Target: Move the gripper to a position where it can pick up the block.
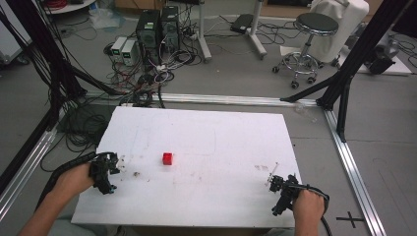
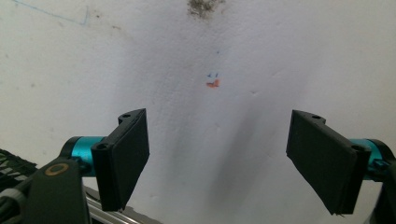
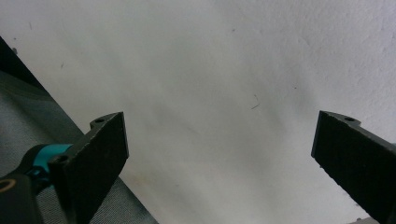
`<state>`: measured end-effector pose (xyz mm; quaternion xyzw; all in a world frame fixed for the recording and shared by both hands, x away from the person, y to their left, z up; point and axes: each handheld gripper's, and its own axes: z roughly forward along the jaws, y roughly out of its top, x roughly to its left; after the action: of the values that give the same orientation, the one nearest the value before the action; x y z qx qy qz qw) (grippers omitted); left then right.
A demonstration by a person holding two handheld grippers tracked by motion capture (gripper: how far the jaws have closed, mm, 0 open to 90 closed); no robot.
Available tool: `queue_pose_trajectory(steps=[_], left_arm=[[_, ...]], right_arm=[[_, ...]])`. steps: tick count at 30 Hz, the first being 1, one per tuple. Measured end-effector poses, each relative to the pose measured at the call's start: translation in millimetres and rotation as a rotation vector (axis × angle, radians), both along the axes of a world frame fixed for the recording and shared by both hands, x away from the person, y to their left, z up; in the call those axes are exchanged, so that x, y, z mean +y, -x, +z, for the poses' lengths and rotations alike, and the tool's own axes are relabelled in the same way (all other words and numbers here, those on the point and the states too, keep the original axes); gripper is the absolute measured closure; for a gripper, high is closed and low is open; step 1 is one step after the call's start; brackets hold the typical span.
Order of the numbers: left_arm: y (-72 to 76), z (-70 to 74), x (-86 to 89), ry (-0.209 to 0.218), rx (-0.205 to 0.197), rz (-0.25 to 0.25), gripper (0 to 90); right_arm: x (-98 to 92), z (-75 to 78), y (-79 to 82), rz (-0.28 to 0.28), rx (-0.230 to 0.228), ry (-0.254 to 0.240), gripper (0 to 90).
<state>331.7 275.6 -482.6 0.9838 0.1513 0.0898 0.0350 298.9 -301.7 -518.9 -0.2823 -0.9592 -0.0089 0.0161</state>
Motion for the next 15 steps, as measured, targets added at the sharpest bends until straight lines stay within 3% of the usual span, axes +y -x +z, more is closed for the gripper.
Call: queue_pose_trajectory(steps=[11, 15], left_arm=[[-18.5, 11.7, -17.6, -0.032, 0.005, -0.035, 21.5], [-26.5, 16.6, -25.4, -0.024, 0.006, -0.055, 21.5]], right_arm=[[0.0, 0.0, 0.0, 0.000, 0.000, -0.005, 3.1], [0.5, 0.0, -0.3, 0.004, -0.001, -0.010, 3.1]])
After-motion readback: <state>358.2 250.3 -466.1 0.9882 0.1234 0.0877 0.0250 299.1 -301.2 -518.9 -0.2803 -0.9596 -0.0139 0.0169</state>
